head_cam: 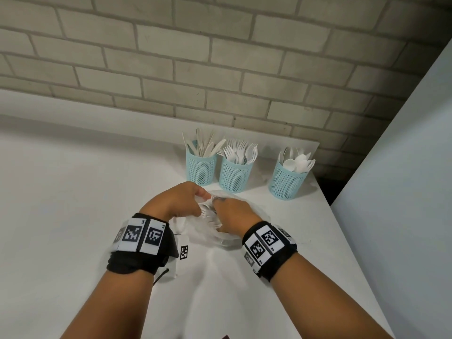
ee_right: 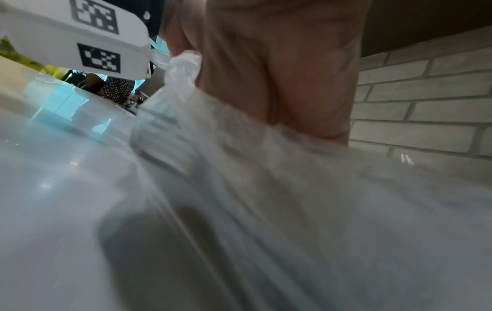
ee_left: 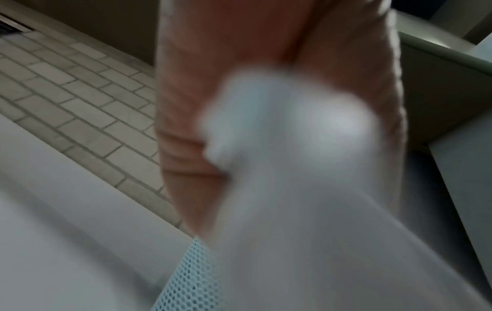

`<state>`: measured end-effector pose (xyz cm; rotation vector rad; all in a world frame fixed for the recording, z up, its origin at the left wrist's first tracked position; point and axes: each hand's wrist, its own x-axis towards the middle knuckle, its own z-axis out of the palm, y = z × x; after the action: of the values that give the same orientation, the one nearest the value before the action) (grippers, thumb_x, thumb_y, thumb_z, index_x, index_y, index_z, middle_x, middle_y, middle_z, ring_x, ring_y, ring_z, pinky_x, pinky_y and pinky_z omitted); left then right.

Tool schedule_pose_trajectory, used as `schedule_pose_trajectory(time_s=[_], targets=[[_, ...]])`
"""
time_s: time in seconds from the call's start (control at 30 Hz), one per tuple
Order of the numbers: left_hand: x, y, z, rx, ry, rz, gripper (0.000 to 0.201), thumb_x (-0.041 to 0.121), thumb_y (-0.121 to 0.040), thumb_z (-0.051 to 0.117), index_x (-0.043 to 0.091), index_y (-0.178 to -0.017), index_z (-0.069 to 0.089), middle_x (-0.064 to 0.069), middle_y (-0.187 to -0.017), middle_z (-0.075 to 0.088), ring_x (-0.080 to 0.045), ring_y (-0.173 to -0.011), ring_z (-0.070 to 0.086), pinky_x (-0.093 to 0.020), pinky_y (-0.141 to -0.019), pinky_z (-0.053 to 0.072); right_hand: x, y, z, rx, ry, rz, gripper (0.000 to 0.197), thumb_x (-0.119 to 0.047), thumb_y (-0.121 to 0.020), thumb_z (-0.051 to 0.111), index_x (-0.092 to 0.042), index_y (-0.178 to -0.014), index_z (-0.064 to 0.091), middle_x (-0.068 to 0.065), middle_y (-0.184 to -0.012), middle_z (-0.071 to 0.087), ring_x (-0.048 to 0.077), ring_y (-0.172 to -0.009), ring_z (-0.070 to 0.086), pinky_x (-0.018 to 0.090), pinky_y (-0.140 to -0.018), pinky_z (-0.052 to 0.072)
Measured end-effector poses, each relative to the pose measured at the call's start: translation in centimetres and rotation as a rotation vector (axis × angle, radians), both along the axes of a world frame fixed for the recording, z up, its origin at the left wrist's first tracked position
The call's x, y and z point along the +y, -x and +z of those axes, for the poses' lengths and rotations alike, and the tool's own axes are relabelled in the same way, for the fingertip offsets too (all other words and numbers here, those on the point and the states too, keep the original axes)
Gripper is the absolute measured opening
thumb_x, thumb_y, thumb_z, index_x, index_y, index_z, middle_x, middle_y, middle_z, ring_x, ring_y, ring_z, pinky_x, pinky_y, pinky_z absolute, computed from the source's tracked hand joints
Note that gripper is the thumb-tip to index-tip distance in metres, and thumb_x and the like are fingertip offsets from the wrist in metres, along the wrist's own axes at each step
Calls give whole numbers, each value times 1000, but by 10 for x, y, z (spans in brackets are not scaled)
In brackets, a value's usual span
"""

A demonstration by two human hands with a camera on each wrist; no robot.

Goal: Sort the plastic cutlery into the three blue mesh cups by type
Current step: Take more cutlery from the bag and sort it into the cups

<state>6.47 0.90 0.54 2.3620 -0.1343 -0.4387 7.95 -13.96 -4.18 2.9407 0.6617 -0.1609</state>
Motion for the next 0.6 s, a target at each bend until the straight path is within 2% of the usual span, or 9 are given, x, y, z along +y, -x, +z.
schedule_pose_trajectory(time_s=[0.13,0.27,0.4,0.5,0.6], targets=[[1,1,5,-10,-54,-46,60,-5,-78,58,25,-131,53,1,-128,51,-5,-73,48,-14,-54,38,0,-3,-2,-43,16,40,32,-22,-92,52,-9,-120,49,7,-115,64,27,-103,63,33,-79,47],[5,2,2,15,-64,-74,64,-5,-78,56,29,-132,50,4,-122,50,-9,-65,50,-16,-52,40,-4,-4,-4,-44,13,69,42,-34,-90,53,-10,-124,46,7,-116,63,26,-105,61,34,-82,46],[9,2,3,5,-52,-78,66,-6,-78,56,32,-131,51,4,-119,51,-13,-72,51,-18,-56,41,-9,-5,-2,-22,-57,63,48,-39,-87,57,-14,-127,48,7,-117,63,27,-107,60,33,-84,45],[10,2,4,-13,-29,-71,66,-6,-78,56,31,-132,51,4,-120,51,-11,-79,52,-14,-60,41,-15,-5,2,36,-114,26,50,-29,-83,63,-18,-130,49,4,-121,62,26,-109,57,32,-85,44],[10,1,4,-33,-18,-76,67,-6,-78,56,32,-133,50,4,-127,49,-11,-92,51,-10,-65,40,-22,-7,4,132,-237,-66,39,-19,-81,63,-16,-119,56,5,-115,63,27,-105,58,29,-79,41]])
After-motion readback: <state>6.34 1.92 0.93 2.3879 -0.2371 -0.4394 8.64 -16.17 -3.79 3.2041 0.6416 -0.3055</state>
